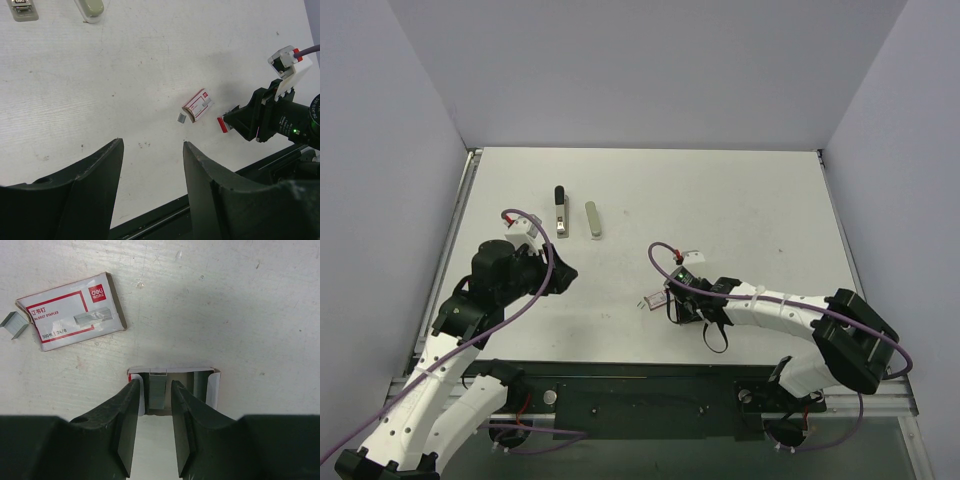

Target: Unload the staples from the stapler

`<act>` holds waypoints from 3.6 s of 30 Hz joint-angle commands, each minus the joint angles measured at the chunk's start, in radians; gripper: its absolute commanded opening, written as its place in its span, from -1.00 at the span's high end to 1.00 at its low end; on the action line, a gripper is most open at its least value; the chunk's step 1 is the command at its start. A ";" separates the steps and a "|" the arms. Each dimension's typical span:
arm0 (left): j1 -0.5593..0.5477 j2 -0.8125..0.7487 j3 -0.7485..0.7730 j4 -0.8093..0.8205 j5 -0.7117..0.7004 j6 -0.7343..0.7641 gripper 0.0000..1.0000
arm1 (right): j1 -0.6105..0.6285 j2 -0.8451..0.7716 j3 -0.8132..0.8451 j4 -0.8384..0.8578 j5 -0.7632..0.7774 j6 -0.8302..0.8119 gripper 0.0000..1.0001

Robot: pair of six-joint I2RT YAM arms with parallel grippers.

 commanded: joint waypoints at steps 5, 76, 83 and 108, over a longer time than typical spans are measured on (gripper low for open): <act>0.010 -0.004 -0.002 0.047 0.016 0.009 -0.22 | -0.004 -0.088 0.006 -0.039 0.053 0.006 0.42; 0.018 -0.005 -0.005 0.052 0.028 0.008 -0.22 | -0.013 -0.079 0.059 -0.114 0.010 0.002 0.84; 0.020 -0.005 -0.005 0.055 0.029 0.006 -0.22 | -0.005 -0.074 0.040 -0.117 0.014 0.023 0.53; 0.021 -0.002 -0.005 0.055 0.031 0.006 -0.22 | 0.002 0.018 0.042 -0.106 0.008 0.085 0.51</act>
